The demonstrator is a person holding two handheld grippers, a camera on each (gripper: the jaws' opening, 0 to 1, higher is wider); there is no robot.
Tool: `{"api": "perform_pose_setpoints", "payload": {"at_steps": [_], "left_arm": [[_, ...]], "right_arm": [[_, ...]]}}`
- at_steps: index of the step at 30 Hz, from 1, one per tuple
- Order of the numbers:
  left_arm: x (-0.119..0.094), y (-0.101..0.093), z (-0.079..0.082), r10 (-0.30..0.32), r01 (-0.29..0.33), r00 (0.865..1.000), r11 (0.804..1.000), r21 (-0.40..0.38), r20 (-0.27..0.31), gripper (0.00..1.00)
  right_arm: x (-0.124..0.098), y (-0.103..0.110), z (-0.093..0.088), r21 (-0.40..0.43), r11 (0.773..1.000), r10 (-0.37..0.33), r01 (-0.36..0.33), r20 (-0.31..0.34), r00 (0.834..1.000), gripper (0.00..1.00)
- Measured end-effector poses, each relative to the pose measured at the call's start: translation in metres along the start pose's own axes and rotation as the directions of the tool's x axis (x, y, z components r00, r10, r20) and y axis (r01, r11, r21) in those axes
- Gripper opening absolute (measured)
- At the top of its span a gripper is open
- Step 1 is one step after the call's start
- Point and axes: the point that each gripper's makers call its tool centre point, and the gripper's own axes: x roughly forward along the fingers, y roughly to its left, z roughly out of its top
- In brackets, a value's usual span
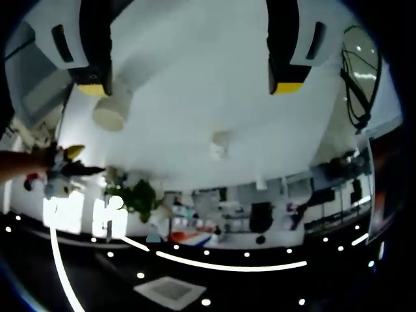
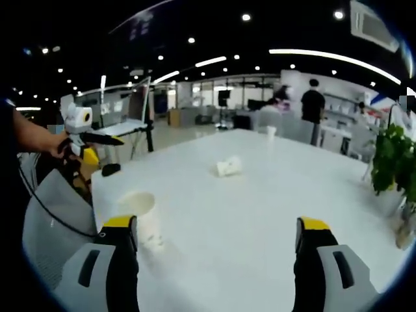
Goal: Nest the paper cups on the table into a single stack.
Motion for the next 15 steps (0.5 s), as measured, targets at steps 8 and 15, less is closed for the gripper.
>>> {"api": "perform_pose_setpoints", "payload": {"at_steps": [8,15], "left_arm": [[0.0,-0.005,0.001,-0.004,0.004,1.0,1.0,0.02,0.013,0.98],[0.002,-0.013,0.001,-0.03,0.029,0.999,0.999,0.028,0.017,0.98]], "right_arm": [[0.009,-0.008,0.004,0.019,1.0,-0.008,0.008,0.0,1.0,1.0],[0.021,-0.013,0.009,0.003,1.0,-0.006,0.006,-0.002,1.0,1.0]]}}
